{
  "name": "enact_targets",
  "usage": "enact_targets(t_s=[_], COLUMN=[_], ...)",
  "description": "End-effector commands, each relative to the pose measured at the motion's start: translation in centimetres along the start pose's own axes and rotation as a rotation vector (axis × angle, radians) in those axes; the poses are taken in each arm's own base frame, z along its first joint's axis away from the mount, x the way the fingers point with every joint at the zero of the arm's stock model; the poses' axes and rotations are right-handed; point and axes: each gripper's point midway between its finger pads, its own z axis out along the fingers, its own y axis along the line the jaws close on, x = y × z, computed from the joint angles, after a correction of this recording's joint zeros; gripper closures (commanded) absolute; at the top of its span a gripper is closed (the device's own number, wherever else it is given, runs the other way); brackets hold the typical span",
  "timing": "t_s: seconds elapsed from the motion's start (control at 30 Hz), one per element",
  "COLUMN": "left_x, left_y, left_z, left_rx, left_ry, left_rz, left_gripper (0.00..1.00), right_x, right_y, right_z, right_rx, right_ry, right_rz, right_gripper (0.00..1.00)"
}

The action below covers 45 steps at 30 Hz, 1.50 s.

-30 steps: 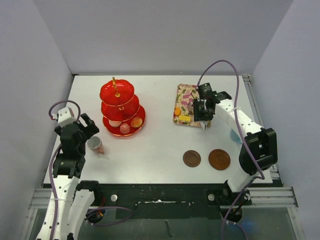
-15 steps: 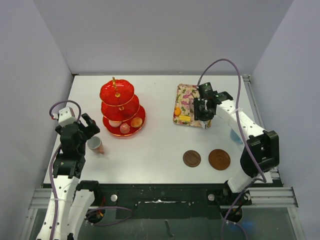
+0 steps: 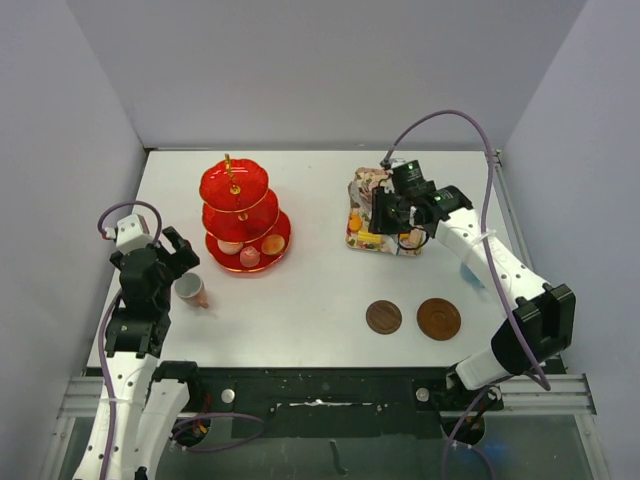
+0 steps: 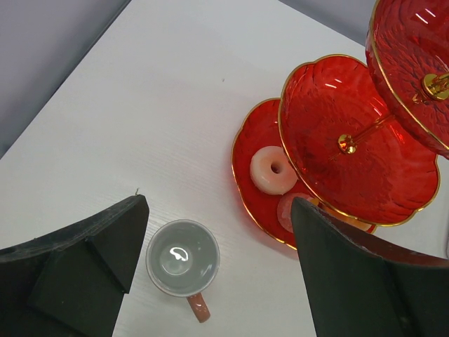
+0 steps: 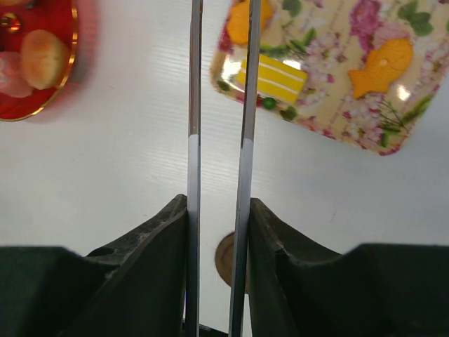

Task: Serve the afternoon tea
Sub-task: Pick up the desert from the tray, then place the desert on the desert table.

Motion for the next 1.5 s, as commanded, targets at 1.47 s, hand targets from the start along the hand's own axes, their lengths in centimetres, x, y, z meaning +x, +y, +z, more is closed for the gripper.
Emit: enact_targets(t_s=[1.47], left_x=[-2.0], left_y=[-0.7], left_z=[-0.1], left_rx=[0.028], left_ry=[-0.076], left_rz=[-0.008], left_gripper=[0.19], right_x=[-4.5], right_y=[22.2], right_z=[-0.3], right_rx=[-0.487], right_ry=[-0.117], right_rz=[-0.101], right_gripper=[0.8])
